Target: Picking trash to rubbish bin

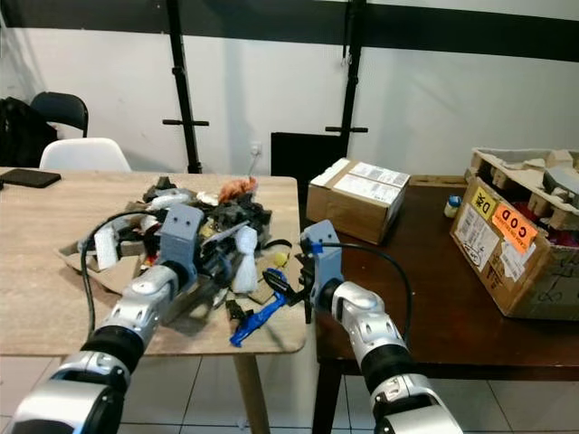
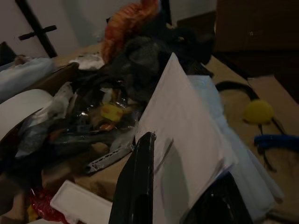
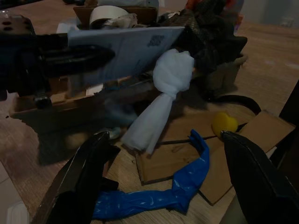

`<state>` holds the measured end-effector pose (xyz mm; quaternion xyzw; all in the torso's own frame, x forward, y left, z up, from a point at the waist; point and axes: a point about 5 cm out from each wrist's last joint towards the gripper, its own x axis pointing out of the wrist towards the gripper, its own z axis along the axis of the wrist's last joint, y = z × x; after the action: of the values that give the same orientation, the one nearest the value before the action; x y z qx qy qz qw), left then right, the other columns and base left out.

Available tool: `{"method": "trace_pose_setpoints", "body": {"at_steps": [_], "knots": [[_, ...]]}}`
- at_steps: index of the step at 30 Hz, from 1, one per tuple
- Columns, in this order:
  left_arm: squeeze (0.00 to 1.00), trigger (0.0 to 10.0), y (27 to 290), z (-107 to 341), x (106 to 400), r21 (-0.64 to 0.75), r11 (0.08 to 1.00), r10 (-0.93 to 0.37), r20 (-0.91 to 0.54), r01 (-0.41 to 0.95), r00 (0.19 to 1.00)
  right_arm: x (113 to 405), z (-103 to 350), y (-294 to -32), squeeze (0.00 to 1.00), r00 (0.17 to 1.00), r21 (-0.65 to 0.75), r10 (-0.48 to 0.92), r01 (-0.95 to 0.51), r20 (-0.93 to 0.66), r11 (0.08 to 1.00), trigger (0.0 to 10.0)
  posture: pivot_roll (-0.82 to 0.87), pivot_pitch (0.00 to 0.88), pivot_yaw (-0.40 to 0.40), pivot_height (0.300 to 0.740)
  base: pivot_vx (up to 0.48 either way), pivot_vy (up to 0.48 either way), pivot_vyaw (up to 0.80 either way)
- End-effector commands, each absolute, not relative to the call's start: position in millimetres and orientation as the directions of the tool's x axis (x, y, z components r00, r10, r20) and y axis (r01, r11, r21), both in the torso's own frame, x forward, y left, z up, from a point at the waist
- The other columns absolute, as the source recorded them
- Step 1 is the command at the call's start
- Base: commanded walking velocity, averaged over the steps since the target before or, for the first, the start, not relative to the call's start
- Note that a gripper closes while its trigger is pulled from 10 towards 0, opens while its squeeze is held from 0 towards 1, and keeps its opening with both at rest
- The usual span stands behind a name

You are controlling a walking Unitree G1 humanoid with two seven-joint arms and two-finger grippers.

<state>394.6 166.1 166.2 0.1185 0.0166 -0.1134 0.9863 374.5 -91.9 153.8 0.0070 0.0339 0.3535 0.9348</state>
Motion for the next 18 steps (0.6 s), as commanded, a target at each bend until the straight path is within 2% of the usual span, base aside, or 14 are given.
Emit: {"method": "trace_pose_setpoints", "body": {"at_steps": [1, 2, 13, 15, 17, 18], "knots": [[0.0, 2.6, 160.2, 161.3, 391.6, 0.251, 0.921, -0.288, -0.077, 0.299, 0.954, 375.4, 154.0, -91.2, 0.0, 0.744, 0.014, 0.664, -0.665, -0.072, 0.747, 10.0, 0.1, 0.0, -0.035, 0.74, 0.0, 0.0, 0.0], [0.0, 0.0, 158.0, 159.9, 391.1, 0.239, 0.919, -0.303, -0.081, 0.314, 0.949, 375.3, 153.8, -91.2, 0.0, 0.744, 0.013, 0.664, -0.665, -0.073, 0.747, 10.0, 0.1, 0.0, -0.035, 0.74, 0.0, 0.0, 0.0], [0.0, 0.0, 156.7, 158.9, 390.5, 0.233, 0.919, -0.31, -0.074, 0.318, 0.948, 375.4, 153.0, -91.5, 0.0, 0.745, 0.009, 0.663, -0.665, -0.076, 0.747, 10.0, 0.1, 0.0, -0.034, 0.74, 0.0, 0.0, 0.0], [0.0, 0.0, 169.5, 170.2, 392.8, 0.166, 0.956, -0.245, 0.004, 0.241, 0.97, 375.3, 152.8, -92.4, 0.0, 0.745, 0.006, 0.662, -0.664, -0.078, 0.748, 10.0, 0.09, 0.0, -0.033, 0.74, 0.0, 0.0, 0.0], [0.0, 0.0, 169.5, 170.2, 392.8, 0.166, 0.956, -0.245, 0.004, 0.241, 0.97, 375.3, 152.8, -92.4, 0.0, 0.745, 0.006, 0.662, -0.664, -0.078, 0.748, 10.0, 0.09, 0.0, -0.033, 0.74, 0.0, 0.0, 0.0], [0.0, 0.0, 178.2, 177.6, 393.2, 0.109, 0.974, -0.207, 0.057, 0.2, 0.977, 375.2, 152.7, -92.6, 0.0, 0.745, 0.003, 0.662, -0.664, -0.078, 0.748, 10.0, 0.09, 0.0, -0.032, 0.74, 0.0, 0.0, 0.0]]}}
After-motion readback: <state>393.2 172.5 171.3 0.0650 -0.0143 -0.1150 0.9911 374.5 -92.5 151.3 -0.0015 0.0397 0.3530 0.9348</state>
